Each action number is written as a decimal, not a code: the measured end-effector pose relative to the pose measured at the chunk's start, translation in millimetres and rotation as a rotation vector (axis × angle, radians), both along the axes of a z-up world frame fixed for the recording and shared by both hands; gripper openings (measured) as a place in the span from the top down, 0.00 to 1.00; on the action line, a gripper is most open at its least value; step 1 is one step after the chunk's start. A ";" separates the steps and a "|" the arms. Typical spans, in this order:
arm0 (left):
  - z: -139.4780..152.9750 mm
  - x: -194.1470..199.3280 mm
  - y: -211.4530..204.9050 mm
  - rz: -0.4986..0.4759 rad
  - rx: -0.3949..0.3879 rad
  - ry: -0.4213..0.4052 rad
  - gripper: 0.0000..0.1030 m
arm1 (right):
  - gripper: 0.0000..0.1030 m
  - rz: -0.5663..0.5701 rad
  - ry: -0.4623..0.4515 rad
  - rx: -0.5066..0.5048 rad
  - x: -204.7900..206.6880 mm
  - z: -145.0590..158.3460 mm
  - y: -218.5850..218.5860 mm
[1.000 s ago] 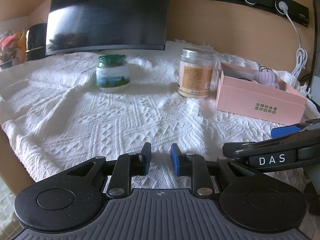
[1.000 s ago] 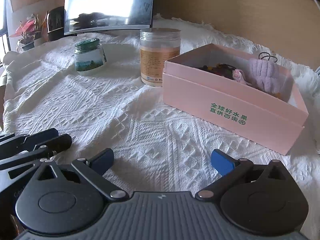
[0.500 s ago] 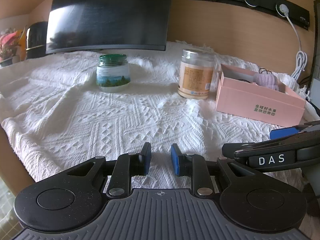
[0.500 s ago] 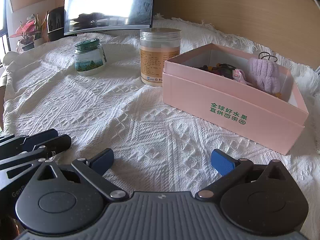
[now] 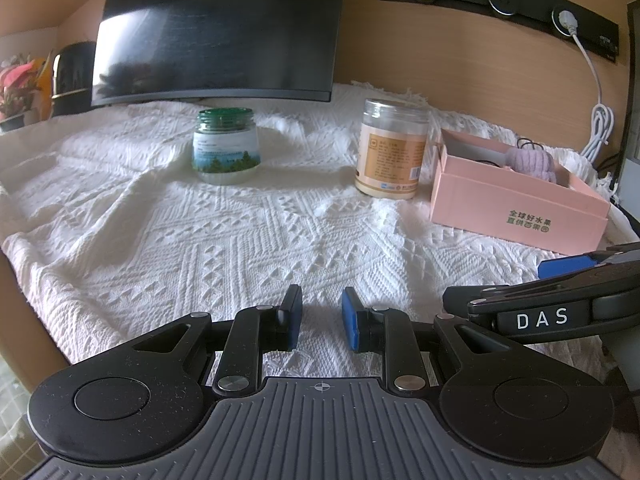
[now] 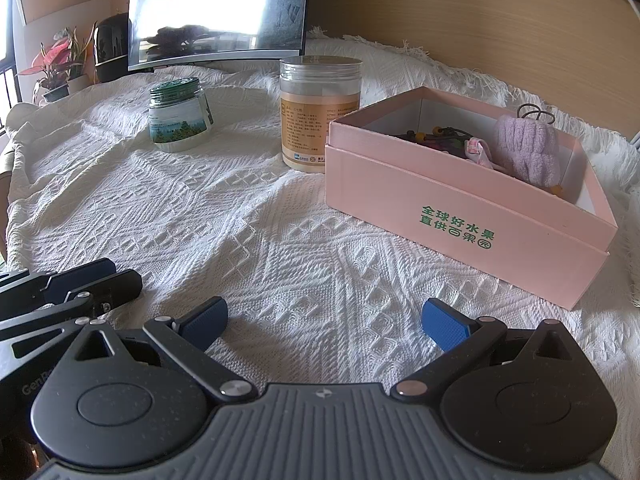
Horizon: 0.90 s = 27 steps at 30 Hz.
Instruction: Organize soft objects
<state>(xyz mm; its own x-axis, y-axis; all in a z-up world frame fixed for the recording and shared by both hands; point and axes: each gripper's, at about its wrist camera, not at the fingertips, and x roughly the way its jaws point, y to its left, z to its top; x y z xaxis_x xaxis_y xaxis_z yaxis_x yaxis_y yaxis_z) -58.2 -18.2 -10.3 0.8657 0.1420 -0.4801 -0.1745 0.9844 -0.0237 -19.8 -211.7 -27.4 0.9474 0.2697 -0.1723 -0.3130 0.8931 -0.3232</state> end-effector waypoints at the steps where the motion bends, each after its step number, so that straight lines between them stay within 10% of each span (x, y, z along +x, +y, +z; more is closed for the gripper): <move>1: 0.2 0.1 -0.5 0.001 0.000 0.000 0.76 | 0.00 0.000 0.000 0.000 0.0 0.0 0.1; 27: 1.0 -0.6 -4.7 -0.003 0.002 0.000 0.76 | 0.00 0.006 0.002 -0.004 -0.6 0.3 0.3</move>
